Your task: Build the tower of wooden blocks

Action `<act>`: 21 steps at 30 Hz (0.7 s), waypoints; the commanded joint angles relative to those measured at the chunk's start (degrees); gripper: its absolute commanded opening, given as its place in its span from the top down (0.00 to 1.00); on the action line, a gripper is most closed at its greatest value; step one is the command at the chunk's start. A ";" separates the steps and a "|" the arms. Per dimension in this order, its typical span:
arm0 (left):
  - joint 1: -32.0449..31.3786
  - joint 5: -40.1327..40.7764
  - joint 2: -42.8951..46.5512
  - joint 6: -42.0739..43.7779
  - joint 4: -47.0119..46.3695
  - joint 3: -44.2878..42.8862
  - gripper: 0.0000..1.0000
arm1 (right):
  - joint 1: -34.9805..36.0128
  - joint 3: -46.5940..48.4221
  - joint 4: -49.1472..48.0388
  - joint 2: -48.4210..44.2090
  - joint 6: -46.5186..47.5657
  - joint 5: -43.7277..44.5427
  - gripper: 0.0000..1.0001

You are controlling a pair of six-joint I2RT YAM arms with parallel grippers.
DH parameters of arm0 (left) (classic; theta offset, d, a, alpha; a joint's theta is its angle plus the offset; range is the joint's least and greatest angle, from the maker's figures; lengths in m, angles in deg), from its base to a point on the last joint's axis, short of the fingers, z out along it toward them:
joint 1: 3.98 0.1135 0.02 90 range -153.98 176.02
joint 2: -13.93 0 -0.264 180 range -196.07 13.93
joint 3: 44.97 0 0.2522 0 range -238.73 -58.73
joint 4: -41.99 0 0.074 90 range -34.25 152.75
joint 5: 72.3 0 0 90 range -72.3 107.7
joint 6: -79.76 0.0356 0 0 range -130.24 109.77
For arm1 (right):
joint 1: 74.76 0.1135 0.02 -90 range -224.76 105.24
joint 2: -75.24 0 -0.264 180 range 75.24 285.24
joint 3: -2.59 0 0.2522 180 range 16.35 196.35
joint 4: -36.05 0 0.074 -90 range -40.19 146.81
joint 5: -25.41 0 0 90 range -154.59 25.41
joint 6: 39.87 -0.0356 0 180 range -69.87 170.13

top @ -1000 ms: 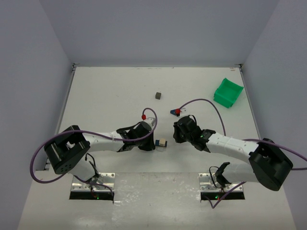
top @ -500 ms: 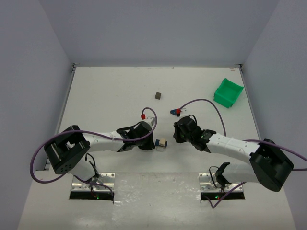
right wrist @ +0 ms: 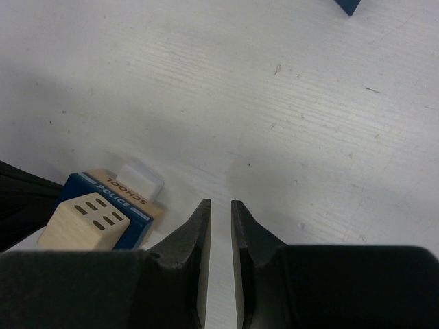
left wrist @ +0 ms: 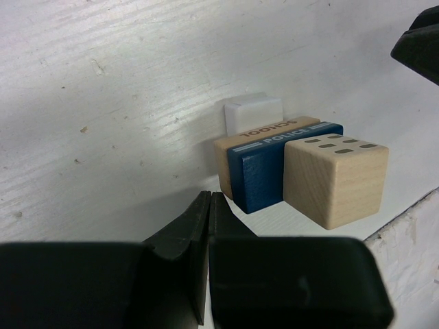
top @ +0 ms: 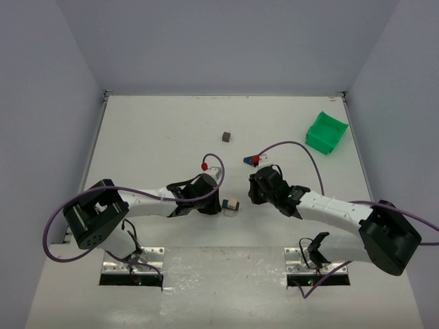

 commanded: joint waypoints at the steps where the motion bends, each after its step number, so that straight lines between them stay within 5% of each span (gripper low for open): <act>1: -0.52 -0.06 1.35 -0.43 -2.28 -1.47 1.00 | -0.19 -0.36 -0.88 -1.67 0.03 1.84 0.82; 21: -0.52 1.16 0.94 -0.03 -1.74 -2.15 1.00 | -0.46 -0.38 -0.58 -1.21 0.30 2.56 0.82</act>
